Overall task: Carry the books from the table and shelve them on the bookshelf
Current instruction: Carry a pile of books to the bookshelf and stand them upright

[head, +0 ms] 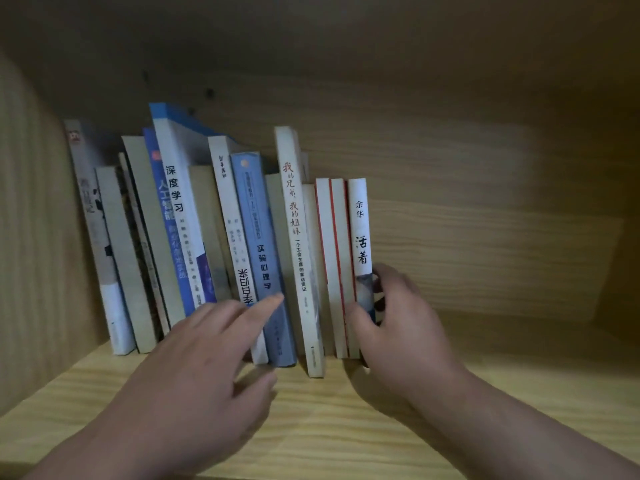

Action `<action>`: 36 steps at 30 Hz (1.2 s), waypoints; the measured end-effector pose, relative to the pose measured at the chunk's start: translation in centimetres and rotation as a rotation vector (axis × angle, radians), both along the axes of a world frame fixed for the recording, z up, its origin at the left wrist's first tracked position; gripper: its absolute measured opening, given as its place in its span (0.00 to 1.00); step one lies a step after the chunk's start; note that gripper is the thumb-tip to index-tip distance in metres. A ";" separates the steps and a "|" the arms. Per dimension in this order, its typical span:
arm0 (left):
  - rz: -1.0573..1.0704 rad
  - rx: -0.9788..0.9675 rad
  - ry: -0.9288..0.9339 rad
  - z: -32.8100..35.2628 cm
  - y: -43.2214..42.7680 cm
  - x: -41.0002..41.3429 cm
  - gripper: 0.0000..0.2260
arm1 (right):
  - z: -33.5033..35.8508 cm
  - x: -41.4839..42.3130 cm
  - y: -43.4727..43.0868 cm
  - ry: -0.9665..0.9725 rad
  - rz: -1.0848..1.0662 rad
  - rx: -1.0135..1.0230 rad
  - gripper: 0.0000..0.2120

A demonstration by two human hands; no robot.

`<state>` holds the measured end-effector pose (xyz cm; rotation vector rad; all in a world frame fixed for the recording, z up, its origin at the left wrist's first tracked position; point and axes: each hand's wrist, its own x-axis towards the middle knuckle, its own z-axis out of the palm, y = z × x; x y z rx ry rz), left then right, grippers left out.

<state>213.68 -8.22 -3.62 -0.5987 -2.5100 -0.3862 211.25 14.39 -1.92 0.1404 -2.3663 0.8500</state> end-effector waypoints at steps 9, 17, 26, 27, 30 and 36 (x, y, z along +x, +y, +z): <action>-0.074 0.016 0.159 0.5 2.0 2.6 0.21 | 0.3 2.0 0.1 -0.024 0.093 0.026 0.26; -0.226 0.626 0.042 8.3 8.6 1.1 0.22 | 0.1 -0.7 2.2 -0.111 0.186 -0.063 0.16; 0.029 0.895 0.111 7.2 14.5 -0.4 0.24 | -0.8 -2.6 4.6 -0.211 0.316 -0.312 0.15; 0.040 0.897 0.127 6.7 14.9 -0.5 0.25 | -0.9 -2.8 4.7 -0.234 0.335 -0.350 0.15; 0.107 0.895 0.121 6.3 15.6 -1.1 0.27 | -1.2 -3.6 5.3 -0.247 0.367 -0.453 0.13; 0.238 0.568 0.258 5.7 16.2 -1.6 0.36 | -1.7 -4.7 5.1 -0.212 0.374 -0.480 0.13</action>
